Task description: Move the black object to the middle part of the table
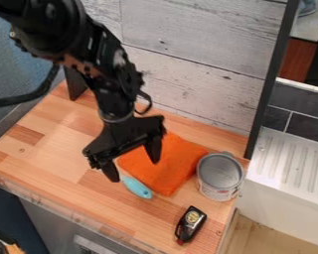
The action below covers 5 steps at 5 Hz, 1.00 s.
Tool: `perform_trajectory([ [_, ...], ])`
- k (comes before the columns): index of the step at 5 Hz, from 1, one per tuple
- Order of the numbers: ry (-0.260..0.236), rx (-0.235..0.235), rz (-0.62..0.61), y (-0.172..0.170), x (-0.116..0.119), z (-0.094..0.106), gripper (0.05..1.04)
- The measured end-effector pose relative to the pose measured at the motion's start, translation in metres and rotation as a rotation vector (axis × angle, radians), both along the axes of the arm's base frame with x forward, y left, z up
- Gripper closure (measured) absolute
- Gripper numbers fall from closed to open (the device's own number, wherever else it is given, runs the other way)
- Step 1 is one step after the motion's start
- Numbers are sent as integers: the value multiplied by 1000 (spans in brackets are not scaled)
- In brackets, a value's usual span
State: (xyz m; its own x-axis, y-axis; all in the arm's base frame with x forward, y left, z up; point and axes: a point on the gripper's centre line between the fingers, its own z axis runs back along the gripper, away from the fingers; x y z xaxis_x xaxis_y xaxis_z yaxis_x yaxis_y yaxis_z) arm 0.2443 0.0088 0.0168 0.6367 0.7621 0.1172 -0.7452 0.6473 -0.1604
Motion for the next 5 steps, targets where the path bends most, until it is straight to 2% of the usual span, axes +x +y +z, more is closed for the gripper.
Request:
perform_trajectory([
  [1, 2, 60, -246, -23, -4, -10, 83],
  [2, 71, 103, -482, -43, -9, -30, 83],
  [3, 78, 117, -576, -59, -10, -42, 83],
  [5, 87, 123, -670, -82, -10, -58, 83],
])
